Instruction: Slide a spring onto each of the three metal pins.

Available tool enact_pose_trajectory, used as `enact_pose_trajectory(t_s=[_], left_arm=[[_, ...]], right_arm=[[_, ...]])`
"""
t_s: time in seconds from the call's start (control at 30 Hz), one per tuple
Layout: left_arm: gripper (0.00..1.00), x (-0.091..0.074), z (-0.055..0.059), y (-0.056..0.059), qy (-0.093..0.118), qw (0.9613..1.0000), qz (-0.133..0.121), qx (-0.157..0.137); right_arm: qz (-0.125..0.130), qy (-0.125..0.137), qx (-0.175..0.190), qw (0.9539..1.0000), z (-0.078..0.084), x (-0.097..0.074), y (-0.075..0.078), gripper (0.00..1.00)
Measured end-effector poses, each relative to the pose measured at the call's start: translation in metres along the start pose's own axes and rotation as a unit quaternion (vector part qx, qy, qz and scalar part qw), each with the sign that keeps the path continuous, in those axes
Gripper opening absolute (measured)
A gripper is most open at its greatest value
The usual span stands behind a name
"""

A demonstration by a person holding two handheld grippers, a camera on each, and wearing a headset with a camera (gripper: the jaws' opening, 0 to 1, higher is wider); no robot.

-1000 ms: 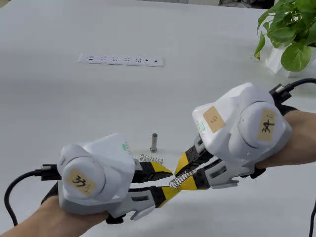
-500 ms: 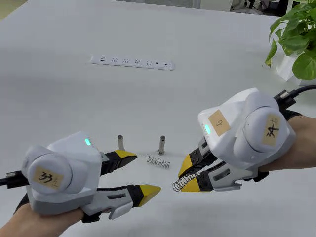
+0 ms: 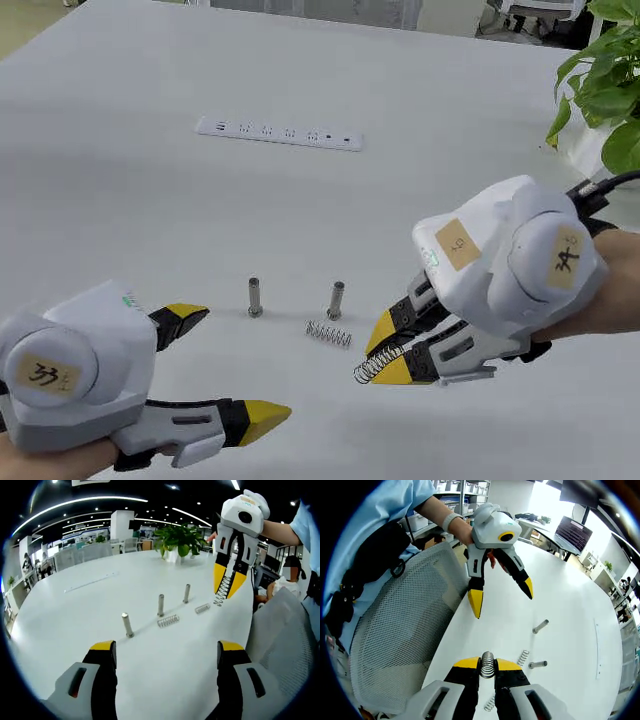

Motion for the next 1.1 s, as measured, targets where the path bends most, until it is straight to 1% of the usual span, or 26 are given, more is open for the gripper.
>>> enact_pose_trajectory(t_s=[0.07,0.17,0.47,0.6,0.67,0.73,0.8,0.97,1.0,1.1], left_arm=[[0.89,-0.002,0.000,-0.002,0.002,0.9999,-0.009,0.006],[0.99,-0.005,-0.002,-0.006,0.011,0.9996,-0.024,0.004],[0.99,-0.008,0.001,-0.013,0.007,0.9998,-0.016,0.004],[0.99,-0.008,0.002,-0.016,0.005,0.9999,-0.012,0.004],[0.99,-0.009,0.002,-0.017,0.004,0.9999,-0.010,0.001],[0.99,-0.010,0.003,-0.019,0.009,0.9999,-0.009,-0.003],[0.99,-0.010,0.004,-0.019,0.006,0.9999,-0.009,-0.002],[0.98,-0.010,0.008,-0.021,0.000,1.0000,-0.009,-0.001],[0.98,-0.009,0.008,-0.021,-0.001,1.0000,-0.008,-0.001],[0.98,-0.009,0.009,-0.021,-0.004,1.0000,-0.009,-0.001]], right_arm=[[-0.001,-0.003,0.000,1.0000,-0.002,0.000,0.003,0.07],[-0.002,-0.013,0.004,0.9999,-0.004,0.000,0.010,0.07],[0.002,-0.028,-0.011,0.9995,-0.015,-0.002,0.029,0.07],[-0.001,-0.034,-0.016,0.9993,-0.021,-0.002,0.039,0.07],[-0.006,-0.037,-0.018,0.9991,-0.022,-0.002,0.044,0.07],[-0.008,-0.042,-0.019,0.9989,-0.024,-0.001,0.050,0.07],[-0.013,-0.045,-0.018,0.9987,-0.025,0.000,0.056,0.07],[-0.020,-0.057,-0.028,0.9978,-0.031,0.003,0.070,0.07],[-0.024,-0.059,-0.030,0.9975,-0.031,0.004,0.078,0.07],[-0.032,-0.069,-0.037,0.9964,-0.031,0.009,0.087,0.07]])
Point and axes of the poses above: the centre of the closed fingertips' face, and the gripper's own axes: x roughly forward along the fingers, y roughly to its right, z roughly out of its underside, the point moved 8 cm from there along -x, roughly backward along the fingers, and after that the axes turned 3 degrees about -x, right-handed, at the moved point
